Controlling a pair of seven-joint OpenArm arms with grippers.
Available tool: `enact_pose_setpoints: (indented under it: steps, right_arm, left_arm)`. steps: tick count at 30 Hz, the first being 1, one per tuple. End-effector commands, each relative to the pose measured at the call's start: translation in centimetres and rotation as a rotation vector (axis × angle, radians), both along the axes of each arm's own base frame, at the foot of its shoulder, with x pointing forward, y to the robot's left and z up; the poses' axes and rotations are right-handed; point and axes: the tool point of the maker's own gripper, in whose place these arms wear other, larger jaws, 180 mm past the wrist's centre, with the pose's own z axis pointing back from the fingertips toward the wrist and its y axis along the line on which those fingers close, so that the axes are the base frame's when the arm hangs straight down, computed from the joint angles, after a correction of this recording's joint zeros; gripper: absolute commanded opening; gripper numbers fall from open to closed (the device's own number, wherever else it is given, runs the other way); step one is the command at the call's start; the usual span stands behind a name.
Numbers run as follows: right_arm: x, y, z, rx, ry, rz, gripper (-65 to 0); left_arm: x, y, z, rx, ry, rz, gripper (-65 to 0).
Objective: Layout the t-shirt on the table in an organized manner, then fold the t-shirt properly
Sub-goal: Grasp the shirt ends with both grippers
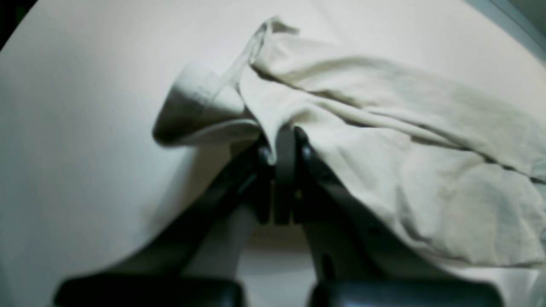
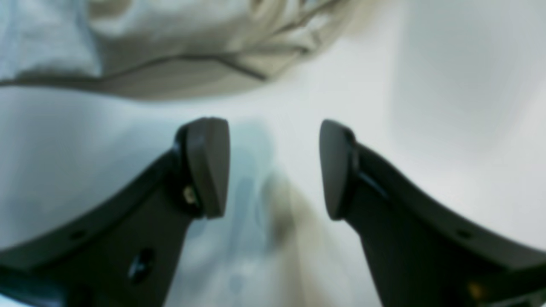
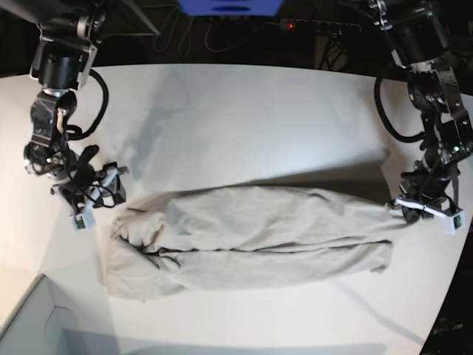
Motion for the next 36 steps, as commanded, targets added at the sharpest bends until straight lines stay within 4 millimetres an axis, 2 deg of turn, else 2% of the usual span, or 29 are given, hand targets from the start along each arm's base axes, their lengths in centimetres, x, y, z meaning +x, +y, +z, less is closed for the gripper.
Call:
enact_pose_setpoints:
  steps: [1, 6, 10, 15, 22, 26, 33, 36]
  right_arm:
    - [2.3, 0.2, 2.2, 0.027, -0.086, 0.015, -31.0]
    - [3.6, 1.5, 0.8, 0.117, -0.103, 0.007, -31.0]
    - [3.4, 1.8, -0.2, 0.148, -0.110, 0.010, -31.0]
    - [3.5, 1.1, -1.4, 0.169, -0.127, -0.071, -31.0]
    - [3.9, 2.1, -1.1, 0.210, -0.175, -0.084, -31.2]
    - [3.9, 2.9, -1.2, 0.224, -0.174, -0.081, -31.4]
    - [4.1, 2.5, -0.9, 0.217, -0.184, -0.082, -31.4]
    - [4.3, 1.6, -0.4, 0.198, -0.198, -0.083, -31.4]
  left_arm:
    - [1.1, 0.6, 2.2, 0.020, -0.068, 0.006, -64.8]
    - [1.0, 0.9, 2.1, 0.026, -0.063, 0.008, -64.8]
    - [0.4, 2.0, 0.6, 0.002, -0.029, 0.044, -64.8]
    - [-0.1, 2.6, -0.7, -0.016, -0.001, 0.066, -64.8]
    - [-0.2, 2.7, -0.9, -0.016, 0.009, 0.065, -64.8]
    - [-0.5, 3.6, -1.2, -0.001, 0.028, 0.070, -64.8]
    - [-0.6, 3.8, -1.9, -0.009, 0.041, 0.077, -64.8]
    - [-0.6, 3.8, -1.8, -0.009, 0.040, 0.077, -64.8]
